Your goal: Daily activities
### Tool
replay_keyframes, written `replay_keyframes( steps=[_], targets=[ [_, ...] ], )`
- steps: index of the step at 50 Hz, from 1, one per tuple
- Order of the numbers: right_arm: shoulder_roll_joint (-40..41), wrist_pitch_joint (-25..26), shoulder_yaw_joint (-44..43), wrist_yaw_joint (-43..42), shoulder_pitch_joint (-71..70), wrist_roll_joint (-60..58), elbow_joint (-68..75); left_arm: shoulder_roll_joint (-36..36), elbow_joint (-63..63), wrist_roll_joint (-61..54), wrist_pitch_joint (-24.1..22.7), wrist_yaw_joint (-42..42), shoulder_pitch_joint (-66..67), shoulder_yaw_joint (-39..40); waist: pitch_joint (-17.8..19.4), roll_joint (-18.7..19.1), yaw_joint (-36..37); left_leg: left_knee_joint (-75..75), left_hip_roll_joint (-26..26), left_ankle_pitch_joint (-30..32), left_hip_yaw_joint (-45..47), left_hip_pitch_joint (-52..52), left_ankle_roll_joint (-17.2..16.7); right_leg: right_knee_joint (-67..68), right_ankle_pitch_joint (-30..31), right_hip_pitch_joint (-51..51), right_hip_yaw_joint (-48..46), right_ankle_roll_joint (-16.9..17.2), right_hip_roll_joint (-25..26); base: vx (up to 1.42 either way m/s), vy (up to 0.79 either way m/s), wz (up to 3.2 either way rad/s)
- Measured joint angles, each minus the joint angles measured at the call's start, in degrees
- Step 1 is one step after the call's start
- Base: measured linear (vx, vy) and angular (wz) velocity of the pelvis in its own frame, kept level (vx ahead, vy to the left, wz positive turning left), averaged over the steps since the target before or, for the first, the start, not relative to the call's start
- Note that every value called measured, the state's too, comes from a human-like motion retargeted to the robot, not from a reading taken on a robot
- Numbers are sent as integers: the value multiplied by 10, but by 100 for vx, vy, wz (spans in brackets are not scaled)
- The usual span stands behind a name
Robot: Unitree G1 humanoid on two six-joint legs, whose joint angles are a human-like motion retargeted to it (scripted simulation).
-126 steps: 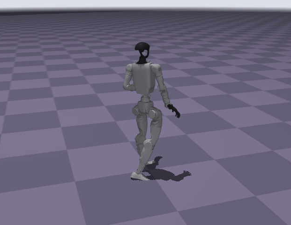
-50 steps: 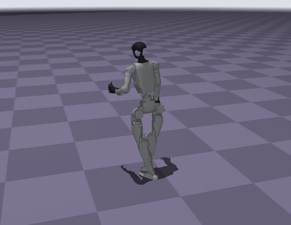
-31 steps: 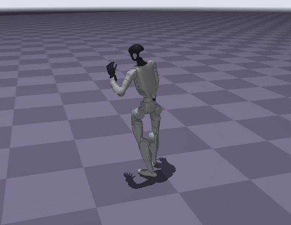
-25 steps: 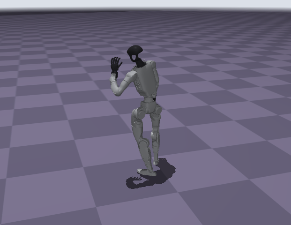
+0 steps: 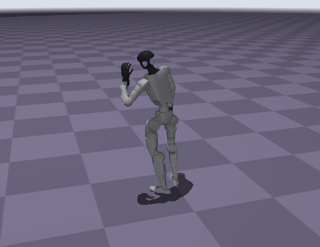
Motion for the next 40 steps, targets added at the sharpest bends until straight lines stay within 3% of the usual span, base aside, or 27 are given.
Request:
replay_keyframes(
  steps=[10, 17, 23, 30, 40],
  targets=[
    [-19, 14, -14, -75, -17, -25, -3, -123, 57, -121, -1, -72, 196, 12, -1, 69, 0, -2, 17, -2, -3, 17, -2, -86, -24, 50, 15, -20, 52, 6, -10, -8],
    [-43, 9, 11, -98, -43, -59, 21, -255, 156, -204, 43, -156, 326, -60, 7, 126, -10, 38, 43, -17, -9, 15, -1, -143, -13, 85, 25, -31, 89, 5, -8, -7],
    [-65, 5, 33, -91, -58, -86, 52, -339, 241, -235, 75, -198, 364, -132, 13, 164, -14, 108, 69, -32, -21, -9, -3, -182, 3, 108, 28, -40, 113, 2, -6, -2],
    [-79, 6, 61, -73, -68, -110, 77, -373, 287, -248, 93, -225, 362, -188, 10, 192, -17, 148, 84, -22, -57, -37, -16, -213, 19, 122, 40, -47, 138, 0, -1, -9],
    [-87, 4, 83, -62, -74, -108, 76, -371, 288, -287, 103, -242, 357, -233, -2, 194, -34, 107, 76, -11, -57, -18, -10, -221, 24, 124, 59, -48, 145, 0, 0, -4]
  ],
)
